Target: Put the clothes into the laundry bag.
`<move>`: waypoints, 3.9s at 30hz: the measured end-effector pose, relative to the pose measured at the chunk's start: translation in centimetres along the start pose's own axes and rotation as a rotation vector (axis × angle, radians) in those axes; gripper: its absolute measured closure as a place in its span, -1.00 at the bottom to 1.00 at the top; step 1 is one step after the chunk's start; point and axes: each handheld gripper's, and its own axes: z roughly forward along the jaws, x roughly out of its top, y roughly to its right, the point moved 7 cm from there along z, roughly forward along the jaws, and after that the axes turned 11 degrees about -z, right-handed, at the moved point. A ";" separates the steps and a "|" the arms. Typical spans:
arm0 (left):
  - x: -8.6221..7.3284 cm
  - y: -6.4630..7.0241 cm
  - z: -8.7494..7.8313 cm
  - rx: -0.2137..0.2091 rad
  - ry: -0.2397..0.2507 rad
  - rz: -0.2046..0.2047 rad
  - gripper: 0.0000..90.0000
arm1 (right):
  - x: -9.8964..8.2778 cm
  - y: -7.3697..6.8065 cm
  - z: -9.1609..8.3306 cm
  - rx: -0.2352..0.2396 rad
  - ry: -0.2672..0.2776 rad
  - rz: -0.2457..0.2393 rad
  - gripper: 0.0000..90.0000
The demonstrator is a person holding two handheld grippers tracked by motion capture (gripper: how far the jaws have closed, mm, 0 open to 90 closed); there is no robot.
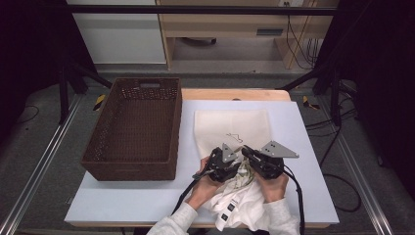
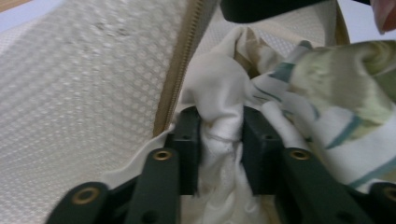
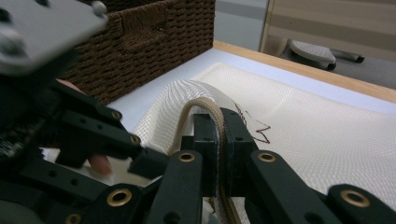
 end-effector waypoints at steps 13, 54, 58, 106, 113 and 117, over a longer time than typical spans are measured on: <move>-2.2 -2.6 -7.4 0.013 -0.008 -0.005 -0.48 | -0.5 0.1 -0.4 -0.021 -0.040 -0.025 0.92; -0.4 -0.6 1.8 0.012 -0.057 0.018 0.70 | -0.5 -0.1 -0.3 0.017 -0.010 -0.014 0.92; -0.3 -0.3 0.6 0.042 -0.017 0.049 0.34 | -0.8 0.0 -0.1 0.011 -0.026 -0.010 0.92; -0.3 -1.1 -2.0 -0.028 0.011 -0.040 0.02 | -0.7 -0.2 -0.5 0.023 -0.024 -0.017 0.92; -2.3 -1.0 -6.4 -0.045 0.012 -0.002 -0.37 | -0.6 -0.1 -0.7 0.022 -0.023 -0.010 0.92; -4.6 -1.5 -5.5 -0.041 -0.052 -0.017 -0.43 | -0.8 -0.4 -0.4 0.026 -0.030 -0.018 0.92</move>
